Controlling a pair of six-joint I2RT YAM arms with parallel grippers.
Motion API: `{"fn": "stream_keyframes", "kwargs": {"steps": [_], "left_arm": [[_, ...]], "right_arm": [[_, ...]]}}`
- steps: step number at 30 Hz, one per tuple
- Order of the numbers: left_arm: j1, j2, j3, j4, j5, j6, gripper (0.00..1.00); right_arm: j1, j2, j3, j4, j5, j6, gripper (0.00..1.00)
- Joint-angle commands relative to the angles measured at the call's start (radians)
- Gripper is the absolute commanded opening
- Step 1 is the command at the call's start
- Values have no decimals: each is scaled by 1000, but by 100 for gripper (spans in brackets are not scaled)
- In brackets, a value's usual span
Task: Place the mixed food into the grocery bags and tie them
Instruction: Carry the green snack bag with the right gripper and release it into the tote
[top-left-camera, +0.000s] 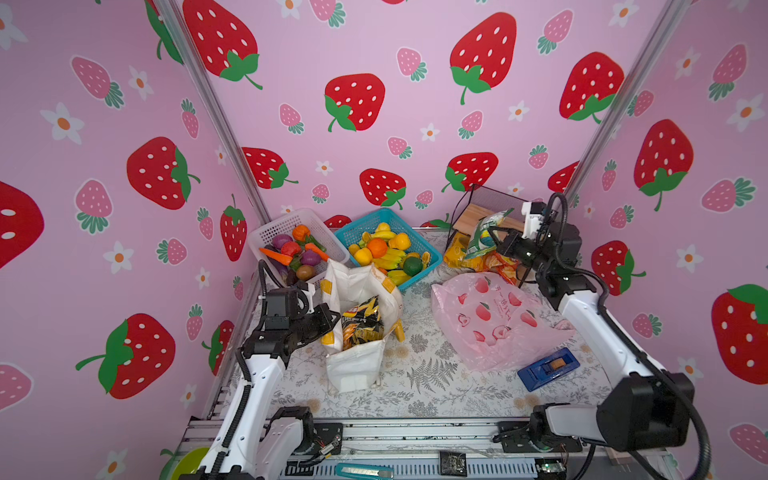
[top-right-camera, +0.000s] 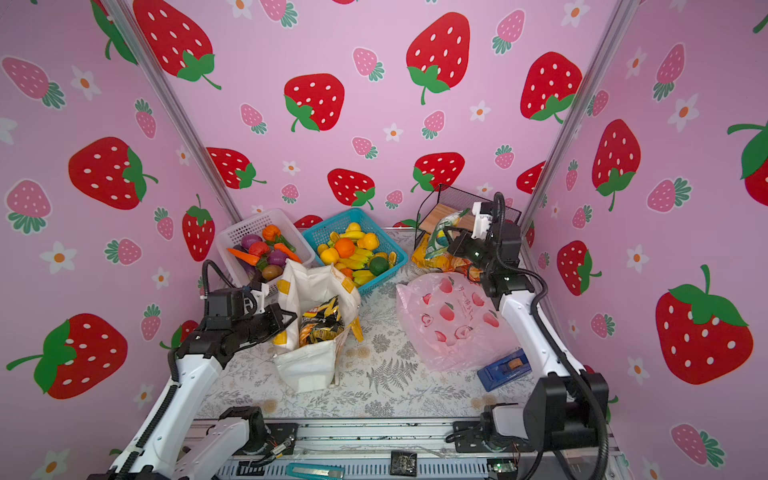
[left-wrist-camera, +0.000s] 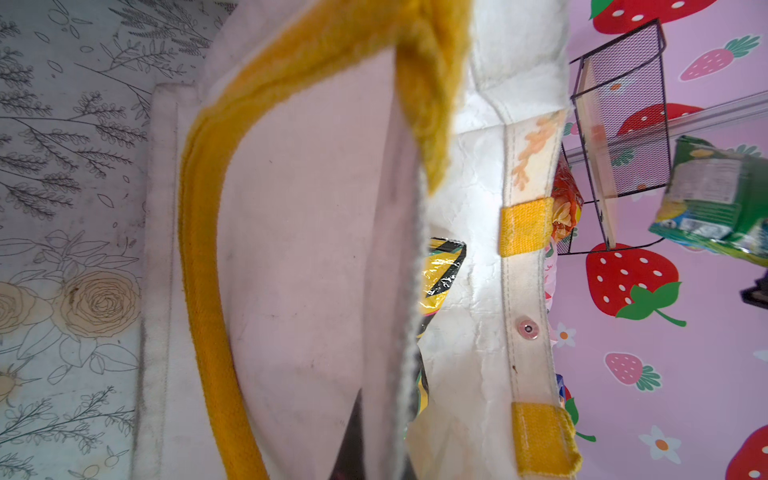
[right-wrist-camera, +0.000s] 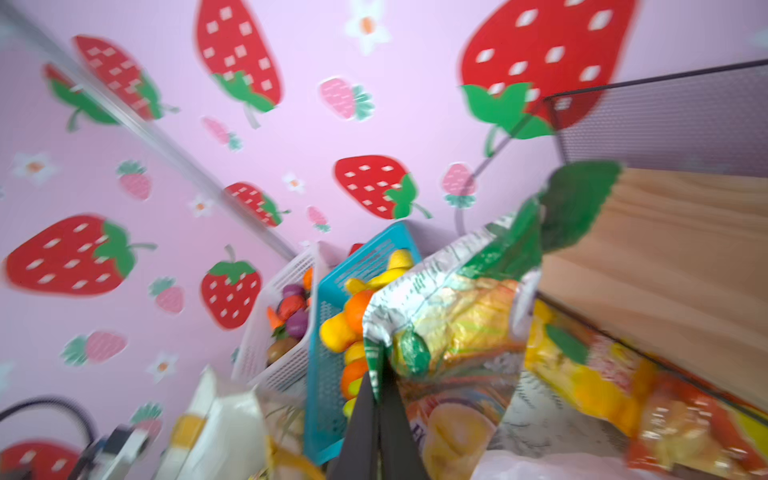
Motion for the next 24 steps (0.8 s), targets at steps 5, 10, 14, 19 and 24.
{"fn": "stream_keyframes", "kwargs": {"steps": [5, 10, 14, 19, 24], "left_arm": [[6, -2, 1, 31, 36, -13, 0], [6, -18, -8, 32, 22, -17, 0], [7, -18, -8, 26, 21, -13, 0], [6, -15, -6, 32, 25, -15, 0], [5, -15, -6, 33, 31, -17, 0]], "right_arm": [[413, 23, 96, -135, 8, -170, 0], [593, 182, 210, -217, 51, -261, 0], [662, 310, 293, -299, 123, -327, 0], [717, 462, 393, -348, 224, -373, 0], [747, 580, 494, -316, 248, -360, 0]]}}
